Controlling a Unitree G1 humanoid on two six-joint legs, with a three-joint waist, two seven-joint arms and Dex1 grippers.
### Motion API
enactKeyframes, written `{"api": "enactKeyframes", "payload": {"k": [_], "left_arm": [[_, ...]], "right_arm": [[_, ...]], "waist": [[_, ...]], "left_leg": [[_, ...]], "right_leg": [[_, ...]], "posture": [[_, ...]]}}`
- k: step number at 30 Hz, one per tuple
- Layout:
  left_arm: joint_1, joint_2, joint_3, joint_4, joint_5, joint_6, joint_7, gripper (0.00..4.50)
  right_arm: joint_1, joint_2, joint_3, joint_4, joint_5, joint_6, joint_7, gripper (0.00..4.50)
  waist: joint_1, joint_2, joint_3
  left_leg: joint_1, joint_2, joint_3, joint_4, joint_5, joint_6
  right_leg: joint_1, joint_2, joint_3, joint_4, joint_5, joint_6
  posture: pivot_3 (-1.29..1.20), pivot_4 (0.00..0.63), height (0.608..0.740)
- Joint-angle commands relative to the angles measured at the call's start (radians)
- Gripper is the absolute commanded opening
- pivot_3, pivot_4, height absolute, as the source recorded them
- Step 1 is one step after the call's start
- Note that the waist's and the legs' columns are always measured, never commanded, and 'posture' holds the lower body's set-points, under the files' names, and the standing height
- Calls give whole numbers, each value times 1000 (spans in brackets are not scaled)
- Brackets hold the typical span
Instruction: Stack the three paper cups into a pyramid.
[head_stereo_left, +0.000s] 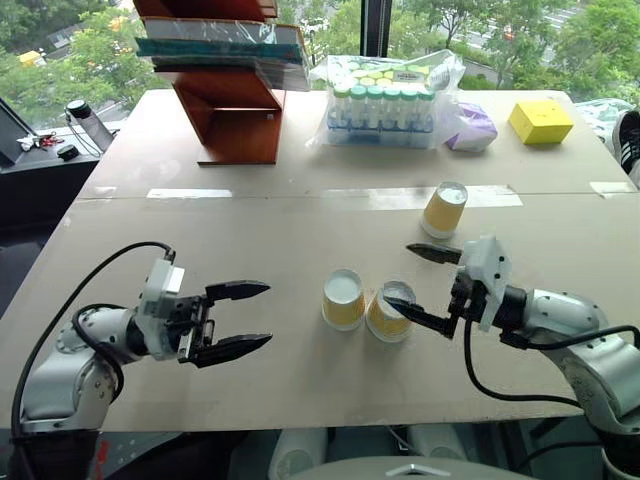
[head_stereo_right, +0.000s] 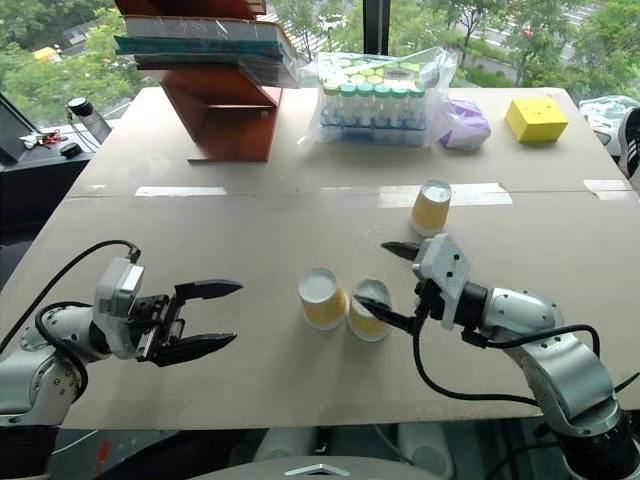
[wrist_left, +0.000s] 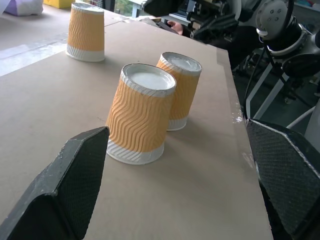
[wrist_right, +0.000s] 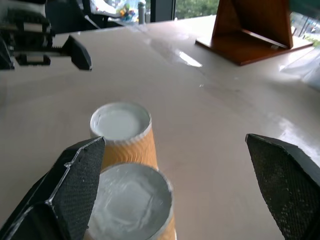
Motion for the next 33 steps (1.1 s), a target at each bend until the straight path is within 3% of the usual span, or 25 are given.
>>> {"api": "enactKeyframes", "payload": {"k": [1,9,22,25,28,33], "left_arm": [[-14,-9,8,-40,-28,7,15,4500],[-47,-57,38,-52,-60,13,93,4500],[-49,-79,83,-121,-98,39,218,4500],[-46,-83,81,-125,-96,38,223,4500],[-44,-87,78,-127,-95,37,227,4500],[-48,-90,67,-141,-96,46,244,4500]], "right_arm": [[-85,13,-71,41,9,32,-85,4431],[-262,37,-26,391,-187,9,-214,4431],[-381,135,-58,639,-202,56,-262,4431],[-393,142,-50,674,-215,31,-252,3567],[-394,137,-48,685,-232,-7,-235,2272],[-375,88,-75,576,-192,-14,-153,2178]], "waist": [[-1,0,0],[0,0,0],[-3,1,0],[-3,1,0],[-3,1,1],[-3,3,2]], "left_leg": [[0,0,0,0,0,0],[-1,-1,1,0,0,0],[-1,-1,1,-1,0,0],[-1,-1,1,-1,0,0],[-1,-1,1,-1,0,0],[-1,-1,1,-1,0,0]], "right_leg": [[0,0,0,0,0,0],[-1,0,1,0,0,0],[-2,0,1,1,0,0],[-2,0,1,1,0,0],[-2,0,1,1,0,0],[-2,0,1,1,0,0]], "posture": [[0,150,740],[0,150,740],[0,150,740],[0,150,740],[0,150,740],[0,150,740]]}}
